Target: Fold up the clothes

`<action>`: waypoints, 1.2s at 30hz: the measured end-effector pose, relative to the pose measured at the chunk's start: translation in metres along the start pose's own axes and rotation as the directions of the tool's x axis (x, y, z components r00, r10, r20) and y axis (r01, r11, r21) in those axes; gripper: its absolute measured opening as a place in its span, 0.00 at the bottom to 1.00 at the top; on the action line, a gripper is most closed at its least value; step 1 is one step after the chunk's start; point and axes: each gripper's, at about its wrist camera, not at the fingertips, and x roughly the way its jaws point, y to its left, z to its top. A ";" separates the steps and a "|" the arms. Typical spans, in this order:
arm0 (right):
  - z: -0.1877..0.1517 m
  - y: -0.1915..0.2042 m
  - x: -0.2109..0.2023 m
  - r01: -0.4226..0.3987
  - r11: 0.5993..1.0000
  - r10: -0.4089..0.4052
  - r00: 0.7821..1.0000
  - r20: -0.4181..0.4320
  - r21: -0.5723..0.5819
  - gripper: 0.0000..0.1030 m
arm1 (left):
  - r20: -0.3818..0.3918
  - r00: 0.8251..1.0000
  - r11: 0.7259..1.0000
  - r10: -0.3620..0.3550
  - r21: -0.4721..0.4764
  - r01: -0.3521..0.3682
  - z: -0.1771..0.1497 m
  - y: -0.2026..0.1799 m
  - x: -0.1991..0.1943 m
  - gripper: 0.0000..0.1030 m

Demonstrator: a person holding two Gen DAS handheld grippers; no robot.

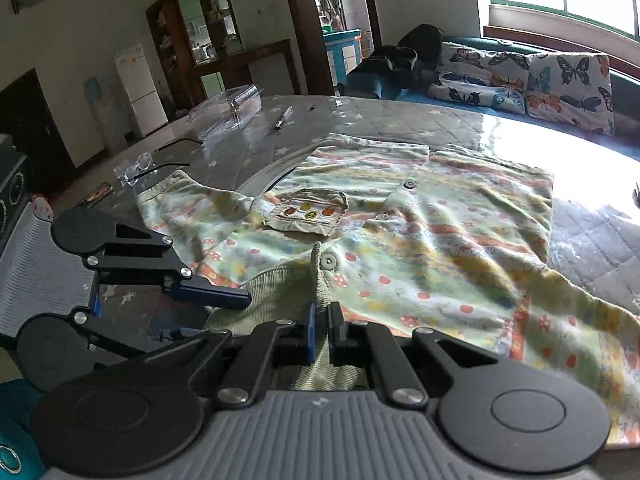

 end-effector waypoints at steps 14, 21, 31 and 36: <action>-0.002 -0.003 0.002 0.002 1.000 -0.002 1.000 0.005 0.021 0.05 | -0.063 0.998 0.998 -0.025 0.062 0.029 -0.005 -0.002 0.015 0.24; -0.002 -0.003 0.001 -0.001 1.000 0.001 1.000 0.017 0.029 0.05 | -0.069 0.992 0.993 -0.108 -0.044 0.106 -0.003 0.015 0.020 0.02; -0.002 -0.007 -0.007 0.007 0.999 -0.009 0.999 0.035 0.051 0.05 | 0.083 0.966 0.904 -0.246 -0.341 0.259 0.004 0.048 0.002 0.00; -0.001 -0.005 -0.007 0.006 0.999 -0.008 0.999 0.035 0.047 0.05 | -0.005 0.993 0.966 -0.115 -0.234 0.110 0.005 0.032 0.015 0.03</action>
